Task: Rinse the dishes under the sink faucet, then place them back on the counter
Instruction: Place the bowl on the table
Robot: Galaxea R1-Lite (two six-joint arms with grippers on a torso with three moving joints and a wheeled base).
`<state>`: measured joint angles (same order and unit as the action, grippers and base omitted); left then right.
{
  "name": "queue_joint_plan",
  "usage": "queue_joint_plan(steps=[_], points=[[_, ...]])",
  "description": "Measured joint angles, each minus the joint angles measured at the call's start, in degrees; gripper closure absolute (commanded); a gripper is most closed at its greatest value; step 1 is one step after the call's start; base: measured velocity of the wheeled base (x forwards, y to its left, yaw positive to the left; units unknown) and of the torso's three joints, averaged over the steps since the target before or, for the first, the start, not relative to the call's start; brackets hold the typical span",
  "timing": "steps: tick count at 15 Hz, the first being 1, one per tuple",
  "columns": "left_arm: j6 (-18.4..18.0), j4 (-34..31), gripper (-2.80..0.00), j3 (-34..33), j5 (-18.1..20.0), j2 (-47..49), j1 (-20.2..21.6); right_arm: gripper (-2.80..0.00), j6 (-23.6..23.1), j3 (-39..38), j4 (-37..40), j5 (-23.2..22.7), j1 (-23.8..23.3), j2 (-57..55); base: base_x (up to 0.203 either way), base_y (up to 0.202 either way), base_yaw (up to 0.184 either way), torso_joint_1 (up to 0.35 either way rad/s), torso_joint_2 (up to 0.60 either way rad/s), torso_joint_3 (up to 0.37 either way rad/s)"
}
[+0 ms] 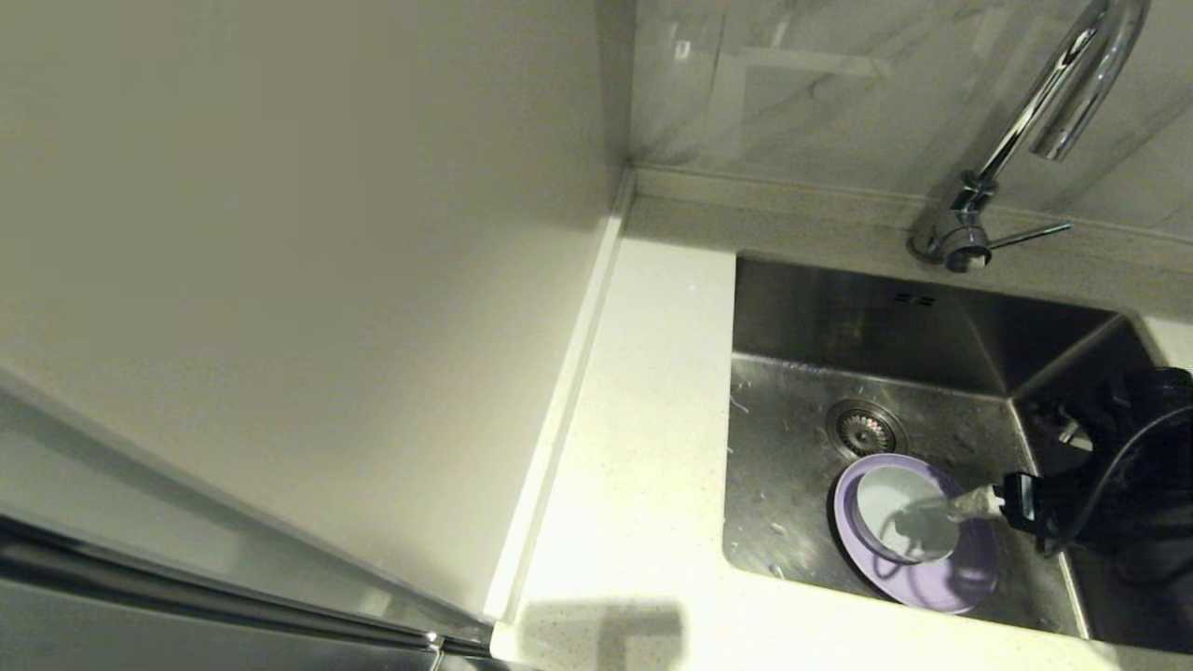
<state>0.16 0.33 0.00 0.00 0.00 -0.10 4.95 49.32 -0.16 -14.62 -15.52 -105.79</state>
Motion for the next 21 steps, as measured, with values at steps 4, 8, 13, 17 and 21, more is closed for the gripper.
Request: queue_joint_plan(steps=[4, 8, 13, 17, 21], points=[[0.02, -0.02, 0.0, 0.0, 0.0, 0.0, 0.0, -2.8, -4.3, 0.28, -11.18, -2.59, 3.84, -3.53, 0.0, 0.0, 0.0, 0.0, 0.0, 0.0], [0.02, -0.01, 0.0, 0.0, 0.02, 0.0, 0.0, -2.8, -5.82, 0.84, -12.64, -0.16, 4.72, -7.16, 0.0, 0.0, 0.0, 0.0, 0.0, 0.0], [-0.01, 0.0, 0.0, 0.0, 0.0, 0.0, 0.0, -2.8, -6.96, 1.04, -16.81, 1.77, 4.64, -10.07, 0.0, 0.0, 0.0, 0.0, 0.0, 0.0], [-0.05, 0.0, 0.0, 0.0, 0.0, 0.0, 0.0, -2.8, -9.24, 1.22, -21.36, 3.38, 4.61, -12.74, 0.0, 0.0, 0.0, 0.0, 0.0, 0.0], [0.02, 0.0, 0.0, 0.0, 0.0, 0.0, 0.0, -2.8, -9.8, 1.76, -21.77, 3.91, 4.61, -14.69, 0.0, 0.0, 0.0, 0.0, 0.0, 0.0]])
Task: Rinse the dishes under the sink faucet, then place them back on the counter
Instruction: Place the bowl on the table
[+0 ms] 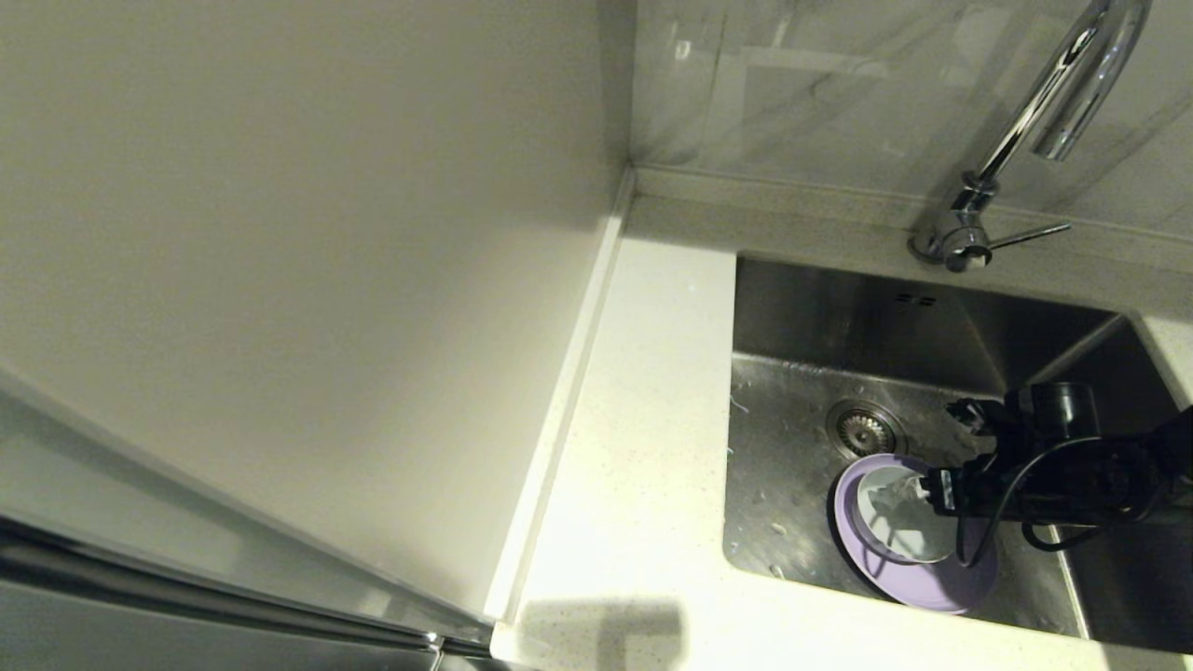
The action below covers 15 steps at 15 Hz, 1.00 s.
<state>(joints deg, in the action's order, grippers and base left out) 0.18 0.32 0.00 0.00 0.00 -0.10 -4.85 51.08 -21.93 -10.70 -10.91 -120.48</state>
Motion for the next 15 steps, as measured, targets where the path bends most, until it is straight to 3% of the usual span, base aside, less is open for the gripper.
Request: queue_joint_plan(steps=[15], points=[[-0.02, 0.0, 0.0, 0.0, 0.0, 0.0, 0.0, -2.8, -0.25, 2.39, -0.06, 3.15, -0.33, -4.33, 0.0, 0.0, 0.0, 0.0, 0.0, 0.0]])
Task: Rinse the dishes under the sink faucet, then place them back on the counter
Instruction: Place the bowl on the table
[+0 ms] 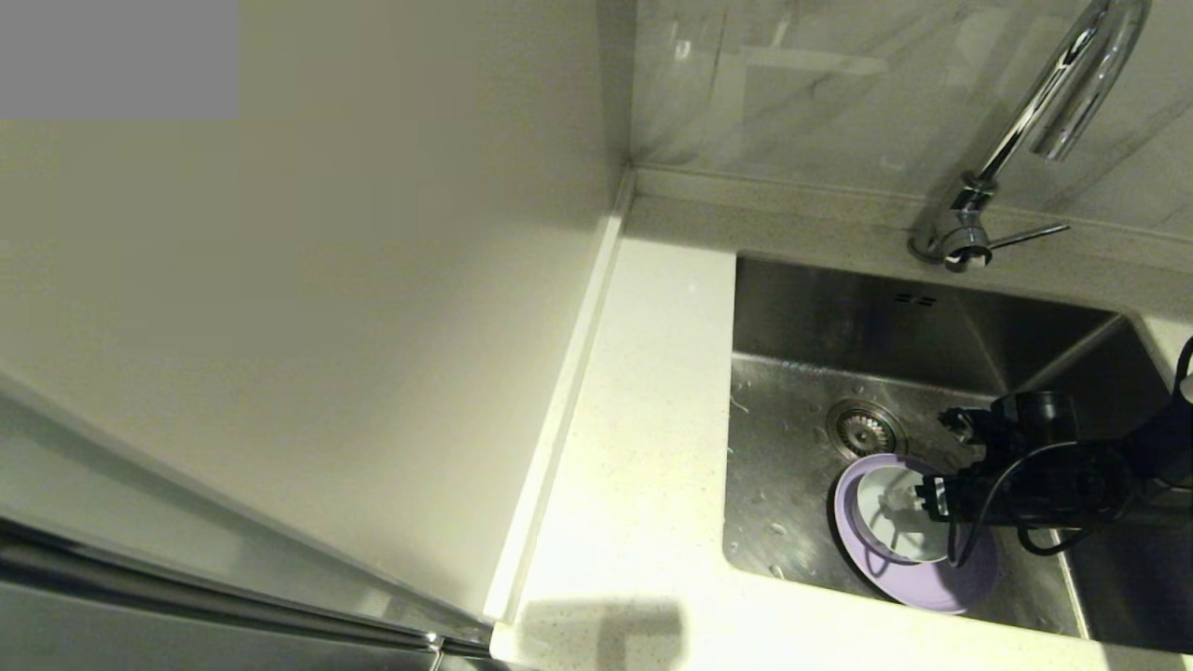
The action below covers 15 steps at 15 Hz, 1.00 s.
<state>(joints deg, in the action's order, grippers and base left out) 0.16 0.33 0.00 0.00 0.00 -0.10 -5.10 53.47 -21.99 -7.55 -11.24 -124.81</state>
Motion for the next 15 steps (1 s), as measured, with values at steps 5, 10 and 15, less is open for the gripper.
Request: queue_joint_plan(steps=[5, 10, 15], points=[[-0.02, 0.0, 0.0, 0.0, 0.0, 0.0, 0.0, -2.8, 0.13, 0.0, -0.06, 0.51, -0.71, -0.13, 0.0, 0.0, 0.0, 0.0, 0.0, 0.0], [-0.02, -0.02, 0.0, 0.0, 0.0, 0.0, 0.0, -2.8, 0.14, -0.02, -0.06, 0.81, -2.18, -0.16, 0.0, 0.0, 0.0, 0.0, 0.0, 0.0], [-0.02, -0.02, 0.0, 0.0, 0.02, 0.0, 0.0, 0.0, -0.05, -0.02, -0.09, 0.84, -2.29, -0.13, 0.0, 0.0, 0.0, 0.0, 0.0, 0.0]])
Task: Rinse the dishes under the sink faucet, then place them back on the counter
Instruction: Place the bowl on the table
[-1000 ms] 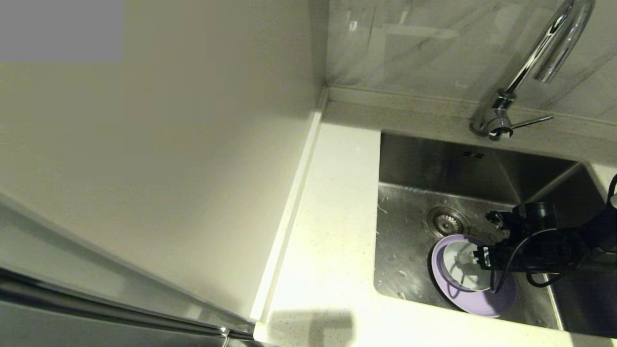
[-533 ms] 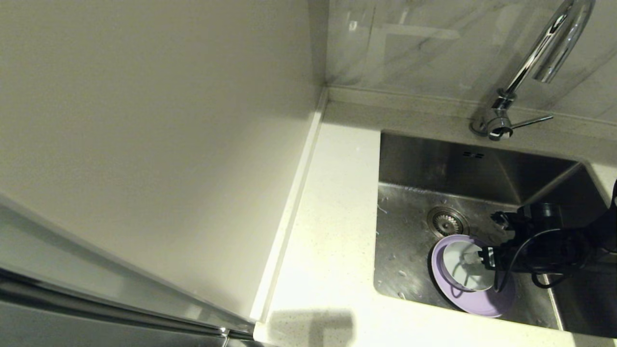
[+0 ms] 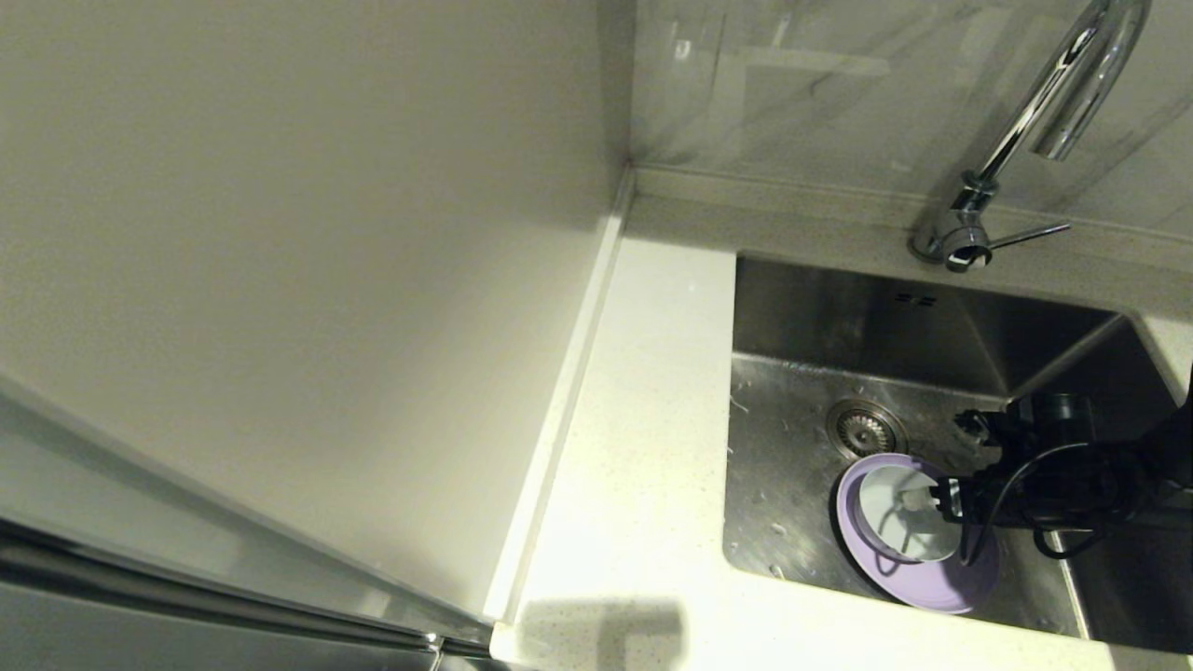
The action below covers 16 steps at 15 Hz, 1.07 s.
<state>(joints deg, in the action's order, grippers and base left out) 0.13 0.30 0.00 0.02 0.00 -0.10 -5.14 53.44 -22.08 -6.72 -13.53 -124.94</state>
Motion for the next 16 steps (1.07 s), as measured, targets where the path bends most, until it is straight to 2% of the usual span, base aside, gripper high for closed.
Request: queue_joint_plan(steps=[16], points=[[0.0, 0.01, 0.0, 0.0, -0.01, 0.0, 0.0, 0.0, -0.5, 1.11, 0.0, 1.16, 0.34, 0.28, 0.0, 0.0, 0.0, 0.0, 0.0, 0.0]])
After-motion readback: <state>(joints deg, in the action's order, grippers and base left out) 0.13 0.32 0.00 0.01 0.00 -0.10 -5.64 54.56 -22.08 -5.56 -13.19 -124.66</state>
